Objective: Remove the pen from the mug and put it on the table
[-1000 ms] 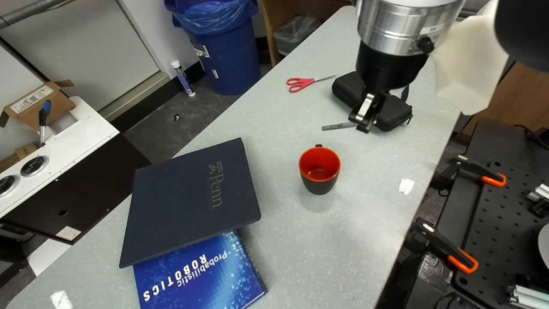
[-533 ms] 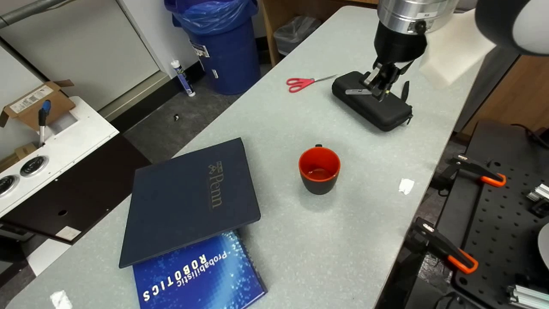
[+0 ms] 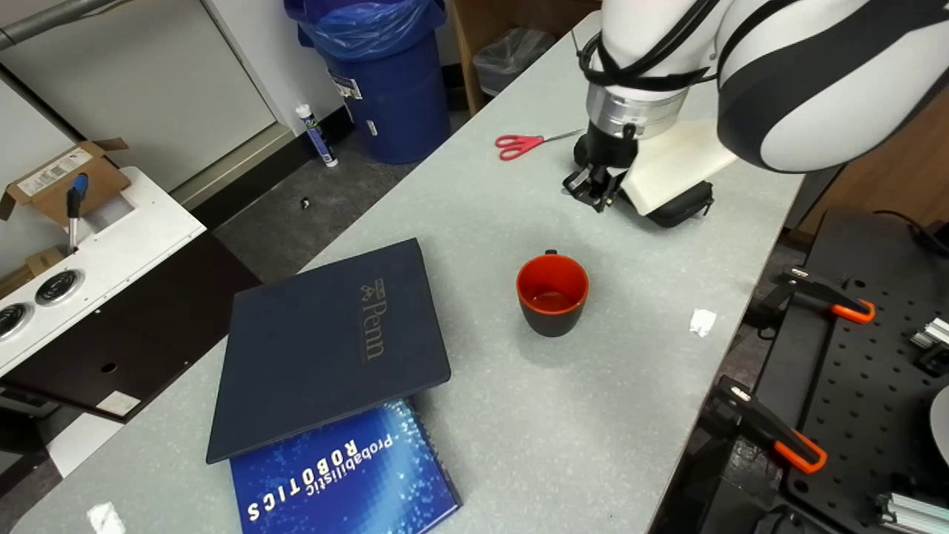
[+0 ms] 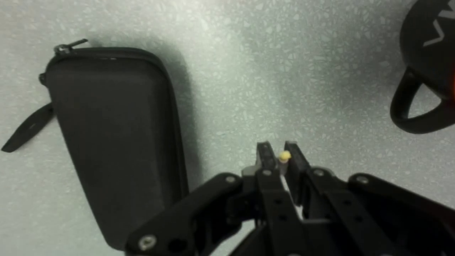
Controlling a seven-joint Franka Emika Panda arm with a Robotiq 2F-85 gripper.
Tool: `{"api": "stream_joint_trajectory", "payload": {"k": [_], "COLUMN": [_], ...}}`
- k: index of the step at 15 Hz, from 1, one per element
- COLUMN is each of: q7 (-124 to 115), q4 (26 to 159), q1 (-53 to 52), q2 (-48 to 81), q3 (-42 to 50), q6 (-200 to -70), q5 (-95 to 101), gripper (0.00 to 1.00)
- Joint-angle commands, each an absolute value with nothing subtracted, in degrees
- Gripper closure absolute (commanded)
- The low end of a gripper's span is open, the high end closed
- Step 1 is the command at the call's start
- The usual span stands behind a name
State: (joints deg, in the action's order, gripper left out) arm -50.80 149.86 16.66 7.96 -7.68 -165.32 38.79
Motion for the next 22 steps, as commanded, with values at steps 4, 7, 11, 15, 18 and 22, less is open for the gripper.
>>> {"api": "stream_joint_trajectory", "payload": {"k": [4, 7, 11, 15, 18, 22], "q7": [-51.8, -48.8, -38.9, -26.2, -18.4, -13.1], "q4": [139.8, 139.2, 144.2, 148.1, 149.4, 147.6], "q1": [16.1, 18.5, 16.5, 17.2, 17.9, 15.7], "q2": [23.3, 25.9, 22.2, 18.7, 16.5, 17.3], "q3": [-9.0, -12.2, -11.8, -14.5, -16.9, -16.6], "q6": [-168.7, -170.6, -174.2, -177.6, -178.1, -176.3], "q5": [38.6, 36.1, 24.6, 7.3, -3.5, -11.3], "gripper": [0.97, 0.62, 0.41, 0.09, 0.0, 0.0]}}
